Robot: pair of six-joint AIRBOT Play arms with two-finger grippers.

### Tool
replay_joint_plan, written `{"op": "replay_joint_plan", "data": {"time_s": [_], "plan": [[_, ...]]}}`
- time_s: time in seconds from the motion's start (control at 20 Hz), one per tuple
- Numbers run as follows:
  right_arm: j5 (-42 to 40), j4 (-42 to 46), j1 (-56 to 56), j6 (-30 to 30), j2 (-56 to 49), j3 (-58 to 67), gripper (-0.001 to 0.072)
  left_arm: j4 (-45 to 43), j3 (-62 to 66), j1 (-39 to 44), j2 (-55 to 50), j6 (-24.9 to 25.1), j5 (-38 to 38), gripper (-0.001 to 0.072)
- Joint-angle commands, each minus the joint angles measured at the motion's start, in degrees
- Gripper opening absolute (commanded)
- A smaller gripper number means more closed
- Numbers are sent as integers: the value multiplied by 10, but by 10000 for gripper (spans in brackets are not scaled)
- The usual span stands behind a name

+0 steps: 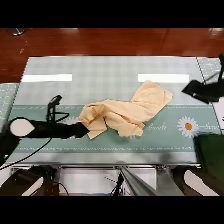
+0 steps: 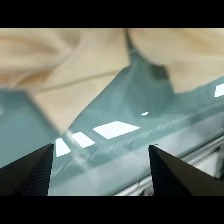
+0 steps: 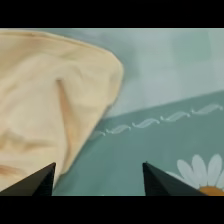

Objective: Fold the shirts.

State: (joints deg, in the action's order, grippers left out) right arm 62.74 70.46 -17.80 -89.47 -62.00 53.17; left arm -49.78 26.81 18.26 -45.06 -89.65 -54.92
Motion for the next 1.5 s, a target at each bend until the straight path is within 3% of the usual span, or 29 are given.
{"op": "replay_joint_plan", "data": {"time_s": [0.0, 0.15, 0.3, 0.6, 0.65, 0.7, 0.75, 0.8, 1.0, 1.15, 1.2, 1.25, 1.3, 1.35, 1.45], "plan": [[-28, -57, -59, 43, 22, -135, 617, 83, -2, 39, -95, 44, 176, 701], [-33, -77, -59, 62, 22, -164, 616, 82, 39, 32, -163, 46, 230, 701], [-41, -122, -47, 87, 21, -165, 616, 62, 78, 28, -227, 52, 223, 701], [-126, -147, 56, 79, -38, -154, 616, 41, 139, 23, -285, 52, 225, 674], [-133, -148, 63, 75, -55, -142, 616, 38, 146, 15, -285, 52, 229, 536], [-133, -151, 65, 75, -71, -129, 616, 34, 153, 5, -285, 52, 228, 262], [-131, -151, 65, 73, -84, -117, 616, 33, 157, -5, -285, 52, 227, 61], [-128, -151, 65, 68, -96, -106, 616, 32, 160, -13, -285, 53, 225, 26], [-134, -200, 66, 68, -138, -83, 616, 32, 166, -22, -285, 91, 203, 26], [-139, -264, 70, 93, -178, -64, 607, 33, 166, -22, -285, 91, 193, 26], [-138, -276, 79, 100, -189, -55, 531, 33, 166, -22, -285, 91, 191, 26], [-138, -275, 92, 106, -200, -44, 360, 33, 166, -22, -285, 91, 190, 26], [-137, -275, 104, 116, -206, -33, 129, 33, 168, -22, -285, 91, 184, 26], [-134, -275, 114, 128, -209, -19, 18, 33, 173, -23, -284, 91, 174, 26], [-89, -255, 117, 135, -207, 47, 18, 33, 199, -32, -268, 91, 150, 26]]}}
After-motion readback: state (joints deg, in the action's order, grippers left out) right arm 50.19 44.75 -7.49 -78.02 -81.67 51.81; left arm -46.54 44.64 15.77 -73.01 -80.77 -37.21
